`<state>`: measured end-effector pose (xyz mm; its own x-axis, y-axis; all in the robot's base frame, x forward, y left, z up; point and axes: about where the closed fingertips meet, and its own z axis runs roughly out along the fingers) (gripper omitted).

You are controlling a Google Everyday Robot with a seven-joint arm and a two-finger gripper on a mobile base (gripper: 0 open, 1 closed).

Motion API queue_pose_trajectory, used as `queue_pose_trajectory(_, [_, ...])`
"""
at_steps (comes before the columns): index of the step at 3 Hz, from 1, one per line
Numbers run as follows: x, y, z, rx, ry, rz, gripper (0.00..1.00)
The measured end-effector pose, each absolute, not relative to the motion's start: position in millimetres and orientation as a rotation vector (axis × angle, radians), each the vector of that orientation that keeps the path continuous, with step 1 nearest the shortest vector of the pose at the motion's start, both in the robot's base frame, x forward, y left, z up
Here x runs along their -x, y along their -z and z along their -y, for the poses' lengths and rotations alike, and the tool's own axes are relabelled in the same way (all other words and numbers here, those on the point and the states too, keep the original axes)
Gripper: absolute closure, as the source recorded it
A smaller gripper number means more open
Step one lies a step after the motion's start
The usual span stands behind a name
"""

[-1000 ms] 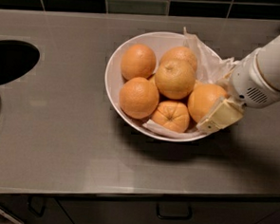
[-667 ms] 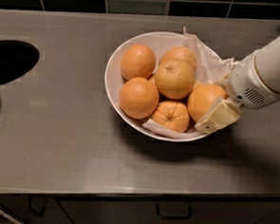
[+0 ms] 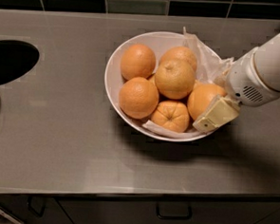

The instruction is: Pick orange from white bowl

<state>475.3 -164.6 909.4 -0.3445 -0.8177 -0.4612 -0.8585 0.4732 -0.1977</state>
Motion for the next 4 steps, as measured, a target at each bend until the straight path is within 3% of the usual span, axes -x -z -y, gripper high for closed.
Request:
queue_pose_trajectory(1, [-478.4,-910.8,159.6,1.402,-0.112,-2.214,0.24])
queue_pose_trajectory(4, [-477.5,-910.6,157.4,1.424,-0.131,-2.221,0.73])
